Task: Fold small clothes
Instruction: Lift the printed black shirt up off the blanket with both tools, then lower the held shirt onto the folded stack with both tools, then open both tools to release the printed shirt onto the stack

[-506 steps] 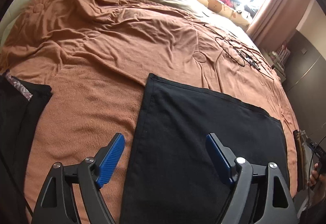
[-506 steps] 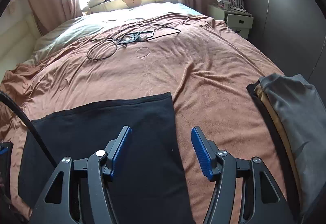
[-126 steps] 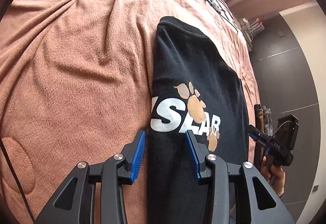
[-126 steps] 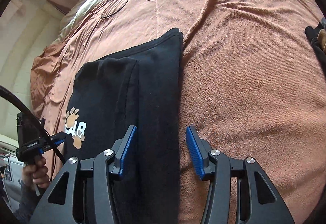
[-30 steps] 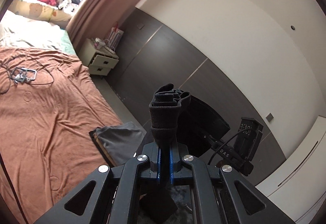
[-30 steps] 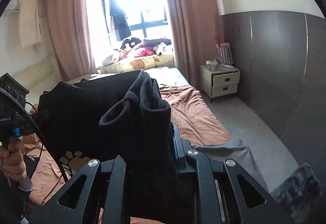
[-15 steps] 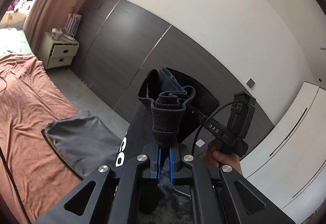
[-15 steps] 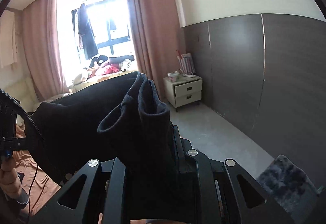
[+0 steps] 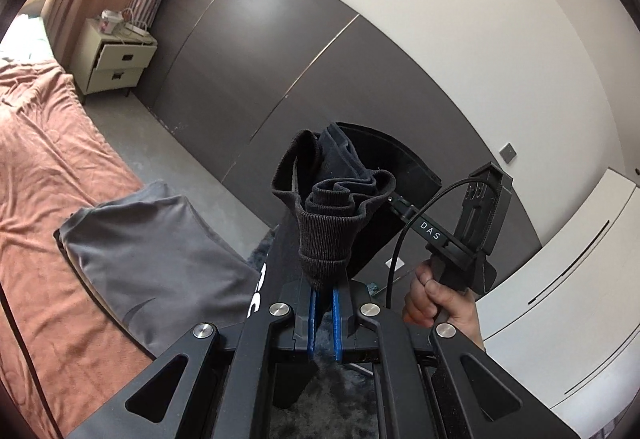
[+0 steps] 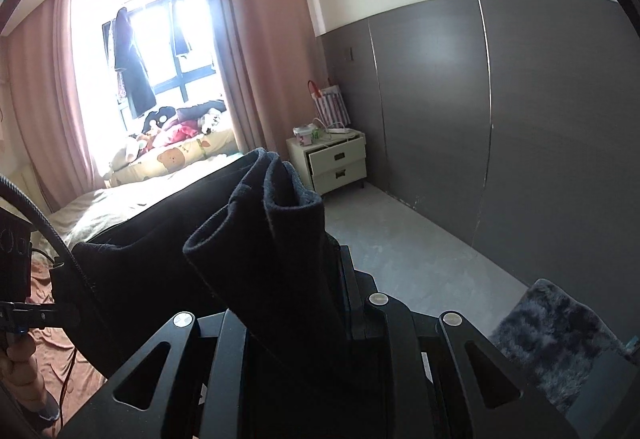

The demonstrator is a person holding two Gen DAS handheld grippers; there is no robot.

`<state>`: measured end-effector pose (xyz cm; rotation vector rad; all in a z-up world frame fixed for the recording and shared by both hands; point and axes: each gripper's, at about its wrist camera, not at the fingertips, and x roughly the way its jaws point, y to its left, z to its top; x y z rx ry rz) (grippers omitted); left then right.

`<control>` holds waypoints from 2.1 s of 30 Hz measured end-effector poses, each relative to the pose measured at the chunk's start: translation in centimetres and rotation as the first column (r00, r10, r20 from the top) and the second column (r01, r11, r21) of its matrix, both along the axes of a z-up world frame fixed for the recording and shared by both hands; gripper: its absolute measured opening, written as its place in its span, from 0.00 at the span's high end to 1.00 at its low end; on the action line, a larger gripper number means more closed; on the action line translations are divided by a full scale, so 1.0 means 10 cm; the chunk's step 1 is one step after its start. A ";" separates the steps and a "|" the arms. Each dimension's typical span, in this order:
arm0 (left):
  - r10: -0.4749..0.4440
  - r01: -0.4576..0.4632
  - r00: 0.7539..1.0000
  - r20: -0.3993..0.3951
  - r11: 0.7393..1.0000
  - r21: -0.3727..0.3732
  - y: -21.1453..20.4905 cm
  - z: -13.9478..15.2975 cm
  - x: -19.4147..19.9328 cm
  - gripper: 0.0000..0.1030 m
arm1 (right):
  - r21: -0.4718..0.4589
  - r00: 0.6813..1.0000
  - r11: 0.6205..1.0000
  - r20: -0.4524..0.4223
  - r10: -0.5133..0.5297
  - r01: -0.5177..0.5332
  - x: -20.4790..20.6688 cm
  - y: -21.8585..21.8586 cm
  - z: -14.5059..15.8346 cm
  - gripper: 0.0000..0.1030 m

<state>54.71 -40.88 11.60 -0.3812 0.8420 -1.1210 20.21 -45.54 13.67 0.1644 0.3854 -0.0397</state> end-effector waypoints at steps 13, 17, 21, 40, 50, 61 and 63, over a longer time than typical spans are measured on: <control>0.114 -0.112 0.989 -0.093 0.993 0.028 0.14 -0.65 1.13 0.94 | 0.000 0.993 1.000 -0.118 0.005 -0.005 0.86 0.87 -0.39 0.86; 0.138 -0.134 0.983 -0.118 0.990 0.044 0.19 -0.89 1.42 0.94 | -0.012 0.988 1.000 -0.156 0.010 -0.012 1.19 1.11 -0.48 0.86; 0.167 -0.160 0.974 -0.154 0.985 0.057 0.25 -1.19 1.71 0.94 | -0.020 0.979 1.000 -0.203 0.017 -0.022 1.52 1.37 -0.62 0.86; 0.436 -0.361 0.865 -0.249 0.885 0.294 0.71 -2.37 2.29 0.46 | -0.025 0.948 0.998 -0.312 -0.069 0.064 2.34 1.06 -0.81 0.23; 0.409 -0.320 0.891 -0.196 0.874 0.366 0.54 -2.52 2.41 0.45 | -0.063 0.876 0.997 -0.483 0.002 -0.037 2.37 0.94 -1.27 0.64; 0.418 -0.311 0.885 -0.204 0.857 0.411 0.47 -2.97 2.62 0.42 | -0.114 0.831 0.993 -0.552 -0.065 0.002 3.18 0.77 -1.48 0.64; 0.429 -0.321 0.878 -0.211 0.856 0.404 0.49 -3.00 2.63 0.36 | -0.098 0.827 0.995 -0.558 -0.067 0.014 3.33 0.67 -1.49 0.64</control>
